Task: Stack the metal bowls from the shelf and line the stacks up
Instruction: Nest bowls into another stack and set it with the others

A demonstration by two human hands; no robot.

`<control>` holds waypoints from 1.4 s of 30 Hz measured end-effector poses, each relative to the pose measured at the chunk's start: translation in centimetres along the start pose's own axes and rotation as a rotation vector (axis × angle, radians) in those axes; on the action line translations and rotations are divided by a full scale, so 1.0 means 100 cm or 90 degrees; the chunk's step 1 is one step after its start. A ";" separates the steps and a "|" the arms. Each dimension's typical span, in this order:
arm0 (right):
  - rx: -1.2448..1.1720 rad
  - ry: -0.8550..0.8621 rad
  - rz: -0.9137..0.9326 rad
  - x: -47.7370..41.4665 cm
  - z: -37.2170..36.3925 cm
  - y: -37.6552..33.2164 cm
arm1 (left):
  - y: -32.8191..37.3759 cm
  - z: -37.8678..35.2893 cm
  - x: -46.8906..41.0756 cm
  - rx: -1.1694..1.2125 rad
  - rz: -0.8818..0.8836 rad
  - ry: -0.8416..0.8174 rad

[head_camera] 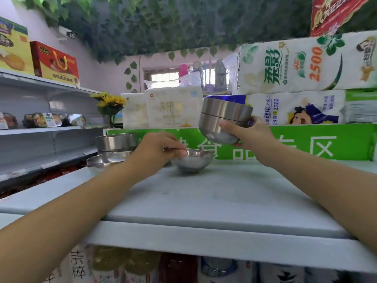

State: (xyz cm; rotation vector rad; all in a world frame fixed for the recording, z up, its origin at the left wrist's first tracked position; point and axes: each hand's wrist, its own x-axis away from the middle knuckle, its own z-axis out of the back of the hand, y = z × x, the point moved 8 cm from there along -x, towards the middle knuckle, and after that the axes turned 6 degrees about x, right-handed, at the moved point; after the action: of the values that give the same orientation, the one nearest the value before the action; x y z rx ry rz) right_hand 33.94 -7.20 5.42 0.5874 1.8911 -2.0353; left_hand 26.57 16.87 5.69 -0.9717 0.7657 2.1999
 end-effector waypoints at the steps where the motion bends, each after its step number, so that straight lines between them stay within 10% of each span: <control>1: -0.001 -0.001 -0.002 0.000 -0.002 0.001 | -0.002 -0.003 0.000 -0.019 -0.010 -0.003; 12: 0.005 -0.072 -0.009 0.010 -0.022 0.006 | -0.038 -0.017 -0.001 -0.154 0.095 0.015; 23: -0.040 -0.260 0.005 0.044 -0.069 -0.008 | -0.055 0.118 0.029 -0.204 0.242 0.408; 42: 0.097 -0.367 0.048 0.071 -0.103 0.004 | -0.145 0.122 0.011 -0.095 0.468 0.151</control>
State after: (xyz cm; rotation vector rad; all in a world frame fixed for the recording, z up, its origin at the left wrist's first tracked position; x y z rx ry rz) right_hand 28.90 3.46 1.10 0.0776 1.3661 -2.0249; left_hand 31.04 35.17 8.00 -1.1688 1.2335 2.8239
